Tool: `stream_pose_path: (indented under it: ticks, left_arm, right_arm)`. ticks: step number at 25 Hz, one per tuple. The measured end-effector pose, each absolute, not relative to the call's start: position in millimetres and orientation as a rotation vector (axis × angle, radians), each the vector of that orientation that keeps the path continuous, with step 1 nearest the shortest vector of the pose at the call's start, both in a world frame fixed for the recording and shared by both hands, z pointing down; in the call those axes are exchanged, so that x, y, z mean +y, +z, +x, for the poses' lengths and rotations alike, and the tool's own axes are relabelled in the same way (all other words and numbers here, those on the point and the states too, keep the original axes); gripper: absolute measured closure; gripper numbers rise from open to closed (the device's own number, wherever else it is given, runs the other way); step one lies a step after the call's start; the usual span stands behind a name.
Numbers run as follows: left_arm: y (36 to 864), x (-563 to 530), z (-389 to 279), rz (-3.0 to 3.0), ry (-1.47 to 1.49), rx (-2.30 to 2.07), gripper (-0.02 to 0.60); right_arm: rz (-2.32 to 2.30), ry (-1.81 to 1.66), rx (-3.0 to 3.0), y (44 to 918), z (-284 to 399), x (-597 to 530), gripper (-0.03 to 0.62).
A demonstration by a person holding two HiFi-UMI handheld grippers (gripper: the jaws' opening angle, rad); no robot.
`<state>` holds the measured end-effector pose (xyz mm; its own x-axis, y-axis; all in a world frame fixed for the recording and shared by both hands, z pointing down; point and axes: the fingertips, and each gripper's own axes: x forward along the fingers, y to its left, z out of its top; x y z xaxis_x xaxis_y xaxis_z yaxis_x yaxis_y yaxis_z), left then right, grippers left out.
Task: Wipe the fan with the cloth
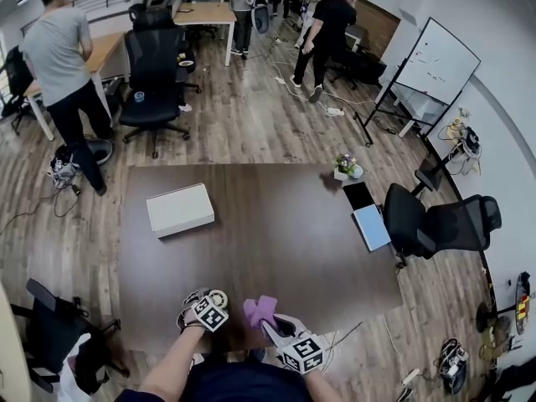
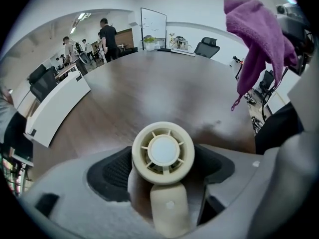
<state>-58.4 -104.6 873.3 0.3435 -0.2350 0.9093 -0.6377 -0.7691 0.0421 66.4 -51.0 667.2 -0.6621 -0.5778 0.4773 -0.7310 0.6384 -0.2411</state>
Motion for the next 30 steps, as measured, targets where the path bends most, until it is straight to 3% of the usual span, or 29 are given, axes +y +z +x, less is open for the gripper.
stream_pose_path:
  ticks: [2,8,15,19,26,30]
  left_arm:
    - [866.8,-105.2,-53.4,2.243,1.369,-0.773,0.166]
    - [842.2,-109.1,-56.1,2.28,1.214,-0.882,0.152]
    - [762.3,-115.5,-80.3,2.321,0.755,-1.12,0.16]
    - [694.9,-117.2,-104.1,2.355,0.439,-1.278,0.239]
    - [590.6,-105.5,-141.8,2.383,0.108,-1.501,0.299]
    - [549.3,-96.5,-157.3,2.36,-0.083,-1.621,0.46]
  right_arm:
    - [1.045,0.599,-2.503,666.7,69.0,-50.4,0.503]
    - [1.055,0.604,-2.497,669.4,73.9,-50.8,0.503]
    - [1.05,0.563,-2.495,670.0,71.3,-61.3,0.503]
    - [1.031,0.533,-2.477,675.0,67.5,-72.4,0.503]
    - [0.994,0.553,-2.412,701.8,57.0,-89.6,0.502]
    - [0.985,0.589,-2.367,724.3,54.1,-97.3,0.502]
